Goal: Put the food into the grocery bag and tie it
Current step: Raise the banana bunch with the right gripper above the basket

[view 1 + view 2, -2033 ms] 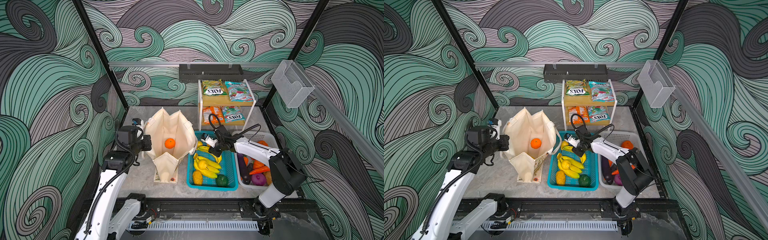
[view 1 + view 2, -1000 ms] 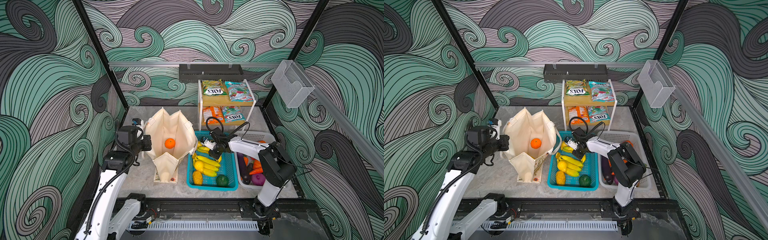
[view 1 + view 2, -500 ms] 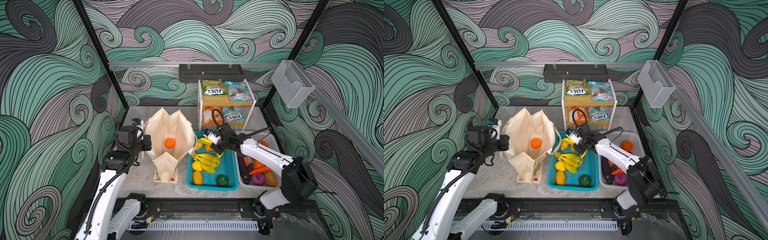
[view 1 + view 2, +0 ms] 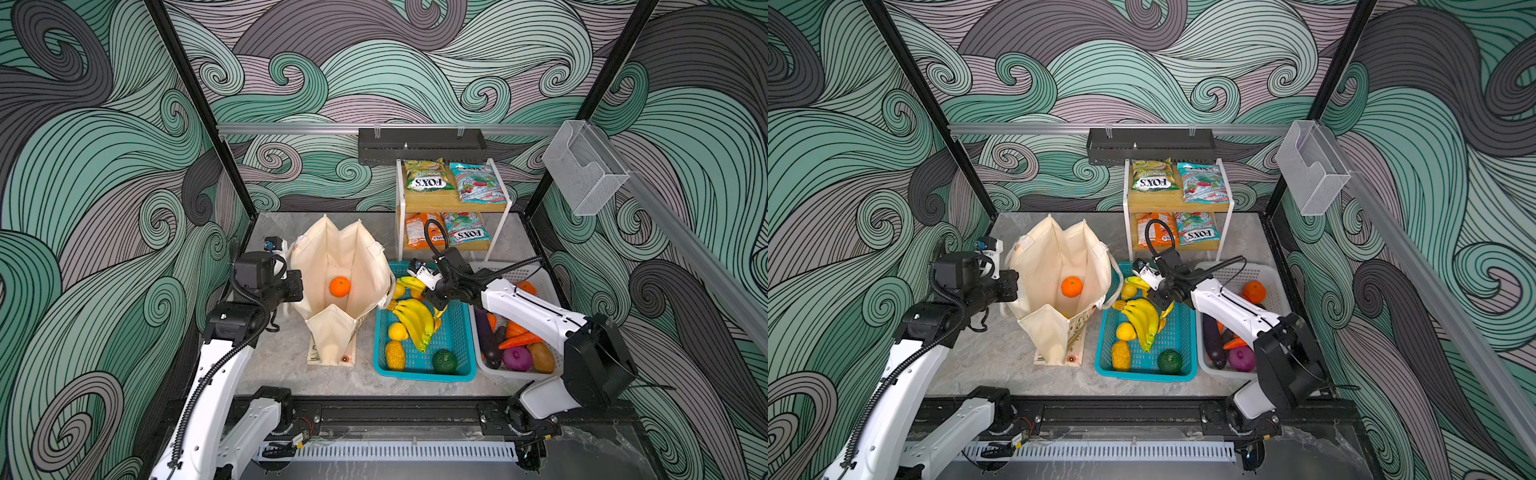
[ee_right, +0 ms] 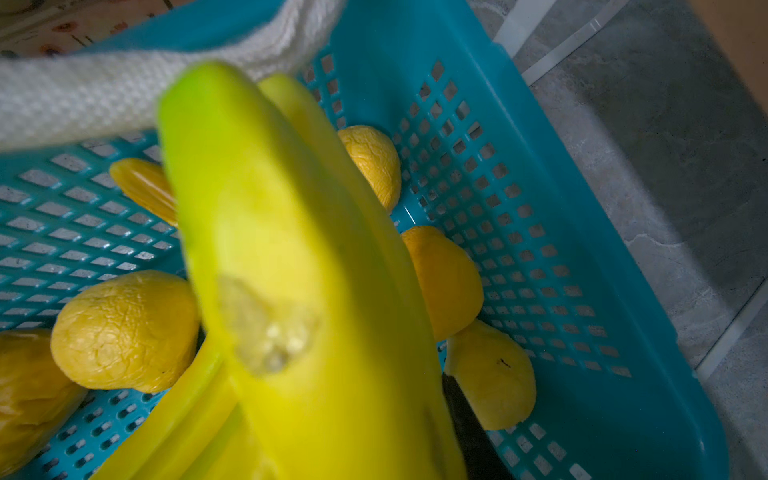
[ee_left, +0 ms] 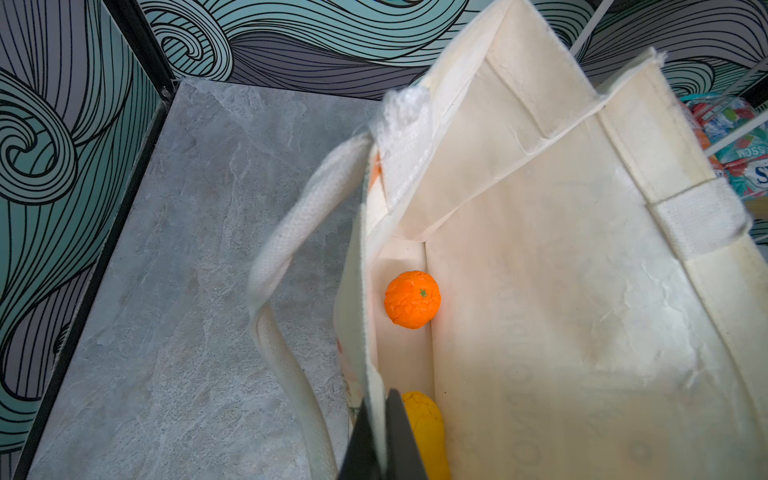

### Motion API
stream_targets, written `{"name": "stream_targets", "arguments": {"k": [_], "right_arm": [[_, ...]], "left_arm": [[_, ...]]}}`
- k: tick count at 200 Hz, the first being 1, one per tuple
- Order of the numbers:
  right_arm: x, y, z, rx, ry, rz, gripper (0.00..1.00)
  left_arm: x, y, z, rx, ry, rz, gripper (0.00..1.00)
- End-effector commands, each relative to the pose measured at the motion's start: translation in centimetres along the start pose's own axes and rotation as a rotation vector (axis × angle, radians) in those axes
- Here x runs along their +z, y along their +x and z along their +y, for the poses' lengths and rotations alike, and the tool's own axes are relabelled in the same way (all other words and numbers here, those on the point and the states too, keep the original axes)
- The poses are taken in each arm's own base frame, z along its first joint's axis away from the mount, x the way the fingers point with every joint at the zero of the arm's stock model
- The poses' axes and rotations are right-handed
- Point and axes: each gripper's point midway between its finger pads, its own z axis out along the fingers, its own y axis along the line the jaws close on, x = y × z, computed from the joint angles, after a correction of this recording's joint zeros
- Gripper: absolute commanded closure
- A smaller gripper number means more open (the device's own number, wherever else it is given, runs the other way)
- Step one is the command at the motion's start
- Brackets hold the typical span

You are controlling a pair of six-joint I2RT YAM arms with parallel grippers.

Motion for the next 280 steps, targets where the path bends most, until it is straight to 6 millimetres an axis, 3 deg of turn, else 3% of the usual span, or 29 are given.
{"name": "stream_targets", "arguments": {"k": [1, 35, 74, 112, 151, 186, 239, 280], "right_arm": [[0.7, 0.6, -0.1, 0.003, 0.016, 0.025, 0.76], [0.6, 1.2, -2.1, 0.01, 0.128, 0.061, 0.76], [-0.8, 0.0, -3.7, 0.048, 0.235, -0.037, 0.75], [-2.3, -1.1, -3.7, 0.019, 0.306, -0.16, 0.75], [-4.6, -2.5, -2.7, 0.054, 0.235, -0.25, 0.73], [-5.9, -4.0, 0.0, 0.074, 0.059, -0.35, 0.73], [-8.1, -4.7, 0.9, 0.057, 0.02, -0.473, 0.72], [-8.8, -5.3, 2.2, 0.038, -0.047, -0.532, 0.72]], "left_arm": [[-0.6, -1.2, -0.1, -0.006, 0.007, -0.052, 1.0], [-0.5, -1.2, -0.1, -0.006, 0.007, -0.051, 1.0], [-0.6, -1.2, -0.2, -0.006, 0.011, -0.055, 1.0], [-0.6, -1.1, -0.2, -0.007, 0.011, -0.052, 1.0], [-0.6, -1.2, -0.2, -0.007, 0.011, -0.054, 1.0], [-0.7, -1.2, -0.2, -0.006, 0.01, -0.055, 1.0], [-0.7, -1.2, -0.2, -0.007, 0.011, -0.057, 1.0], [-0.8, -1.3, -0.2, -0.007, 0.013, -0.061, 1.0]]}}
